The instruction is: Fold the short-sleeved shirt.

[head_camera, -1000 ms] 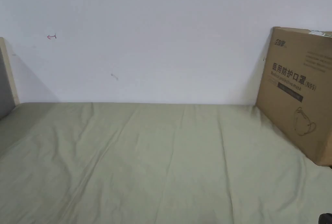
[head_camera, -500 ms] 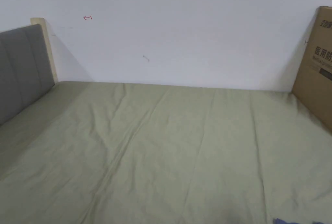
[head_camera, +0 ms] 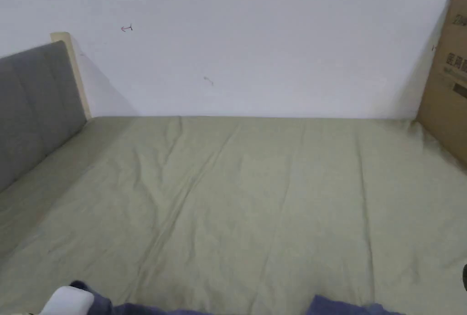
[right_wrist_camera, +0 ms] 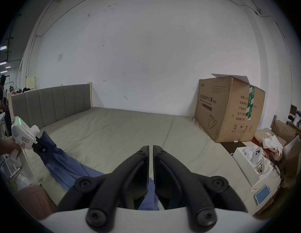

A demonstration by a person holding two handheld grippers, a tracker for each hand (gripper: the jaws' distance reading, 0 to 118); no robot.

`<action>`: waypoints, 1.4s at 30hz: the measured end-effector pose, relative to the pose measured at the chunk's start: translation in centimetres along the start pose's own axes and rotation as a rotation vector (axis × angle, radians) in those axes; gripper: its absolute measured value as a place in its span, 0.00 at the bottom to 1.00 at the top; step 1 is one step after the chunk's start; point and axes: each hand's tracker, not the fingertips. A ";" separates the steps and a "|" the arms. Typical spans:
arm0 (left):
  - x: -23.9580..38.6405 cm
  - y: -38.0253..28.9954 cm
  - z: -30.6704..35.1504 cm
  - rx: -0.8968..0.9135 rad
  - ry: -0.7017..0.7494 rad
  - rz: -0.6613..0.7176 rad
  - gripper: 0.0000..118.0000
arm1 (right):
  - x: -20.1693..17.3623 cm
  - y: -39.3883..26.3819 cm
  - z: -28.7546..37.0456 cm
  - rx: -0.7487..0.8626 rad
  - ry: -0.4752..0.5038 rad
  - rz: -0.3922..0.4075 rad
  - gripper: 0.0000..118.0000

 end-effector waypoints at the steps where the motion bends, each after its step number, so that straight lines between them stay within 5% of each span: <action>1: 0.8 0.8 0.6 -0.003 -0.140 0.069 0.08 | 0.0 -0.2 0.0 -0.006 0.007 -0.009 0.05; 4: 4.2 3.4 1.4 -0.023 -0.436 0.268 0.08 | 0.0 -0.6 0.1 -0.022 0.017 -0.027 0.05; 8: 10.6 7.2 0.8 -0.047 -0.606 0.272 0.12 | 0.2 -0.7 0.7 -0.025 0.031 -0.023 0.05; 9: 12.0 7.9 0.3 -0.059 -0.631 0.261 0.26 | 0.2 -0.7 0.8 -0.025 0.032 -0.020 0.05; 10: 13.3 8.5 -0.3 -0.080 -0.660 0.244 0.65 | 0.4 -0.6 1.0 -0.026 0.035 -0.019 0.04; 11: 14.6 8.9 -0.7 -0.090 -0.712 0.257 0.87 | 0.5 -0.6 1.0 -0.028 0.037 -0.019 0.05; 14: 16.1 9.3 -1.2 -0.163 -0.868 0.295 0.93 | 1.0 -0.6 0.9 -0.039 0.041 -0.020 0.05; 18: 13.0 8.9 1.0 -0.014 -0.817 0.348 0.91 | 1.4 -1.0 0.7 -0.042 0.035 -0.031 0.05; 21: 10.2 8.2 3.1 0.084 -0.570 0.320 0.90 | 1.5 -1.5 0.3 -0.051 0.037 -0.045 0.04; 22: 9.7 7.9 3.5 0.091 -0.502 0.307 0.82 | 1.5 -1.6 0.1 -0.055 0.035 -0.047 0.04; 23: 9.3 7.6 3.7 0.107 -0.487 0.295 0.62 | 1.5 -1.6 -0.1 -0.059 0.032 -0.049 0.04; 25: 9.7 7.4 3.3 0.092 -0.513 0.285 0.01 | 1.7 -1.7 -0.3 -0.066 0.034 -0.064 0.05; 31: 15.9 8.0 -0.2 0.000 -0.600 0.217 0.02 | 2.0 -1.9 -0.5 -0.078 0.040 -0.112 0.05; 38: 24.1 7.1 -1.7 -0.023 -0.398 -0.029 0.01 | 2.7 -1.8 -0.2 -0.094 0.027 -0.128 0.05; 42: 23.0 6.5 1.2 -0.041 -0.772 0.054 0.01 | 2.8 -1.6 -0.3 -0.098 0.022 -0.136 0.05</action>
